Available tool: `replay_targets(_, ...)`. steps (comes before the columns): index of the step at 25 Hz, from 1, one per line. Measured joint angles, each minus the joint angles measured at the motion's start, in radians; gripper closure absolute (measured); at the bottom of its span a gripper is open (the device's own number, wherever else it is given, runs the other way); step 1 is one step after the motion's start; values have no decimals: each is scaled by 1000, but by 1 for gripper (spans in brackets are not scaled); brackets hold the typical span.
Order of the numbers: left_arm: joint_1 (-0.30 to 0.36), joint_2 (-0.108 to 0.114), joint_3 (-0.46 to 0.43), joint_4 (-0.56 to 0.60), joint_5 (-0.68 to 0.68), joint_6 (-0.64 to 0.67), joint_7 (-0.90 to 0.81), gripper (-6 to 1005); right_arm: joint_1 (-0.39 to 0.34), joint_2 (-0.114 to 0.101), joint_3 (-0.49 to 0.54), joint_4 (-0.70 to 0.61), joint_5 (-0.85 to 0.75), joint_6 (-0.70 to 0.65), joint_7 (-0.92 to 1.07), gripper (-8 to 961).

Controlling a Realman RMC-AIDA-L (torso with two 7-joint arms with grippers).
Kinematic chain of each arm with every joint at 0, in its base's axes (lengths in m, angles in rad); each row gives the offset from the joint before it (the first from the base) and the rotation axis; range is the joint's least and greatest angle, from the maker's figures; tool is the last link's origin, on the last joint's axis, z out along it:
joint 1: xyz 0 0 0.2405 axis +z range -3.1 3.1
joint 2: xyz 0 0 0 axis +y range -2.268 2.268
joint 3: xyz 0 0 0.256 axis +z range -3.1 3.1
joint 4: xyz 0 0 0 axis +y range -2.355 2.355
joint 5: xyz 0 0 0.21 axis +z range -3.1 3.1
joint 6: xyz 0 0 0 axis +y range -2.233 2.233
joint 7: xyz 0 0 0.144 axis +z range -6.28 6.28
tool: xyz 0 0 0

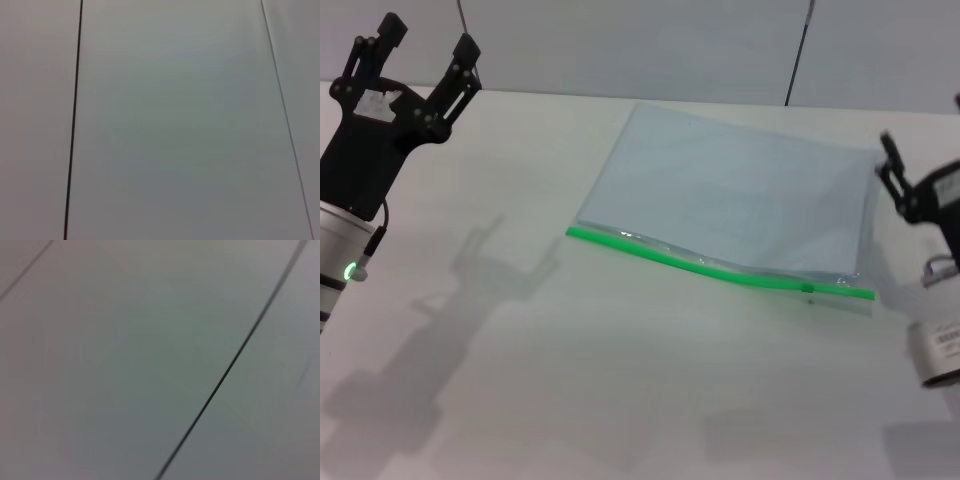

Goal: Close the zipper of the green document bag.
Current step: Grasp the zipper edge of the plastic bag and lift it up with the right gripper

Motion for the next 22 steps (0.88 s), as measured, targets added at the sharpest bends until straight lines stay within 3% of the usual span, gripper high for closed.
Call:
replay_targets(3,1,0,-6,1,-2,-5,0,136,-28,0,-7,0,18,56,-176,169)
replay_targets(12,11,1,-11,4,-4,-8,2,138,-70,-1,-9,23,17,151,-388,169)
replay_targets(22,10,2,-11,5,-4,-16,3,136,-69,-2,-7,32,14,317,-472,170)
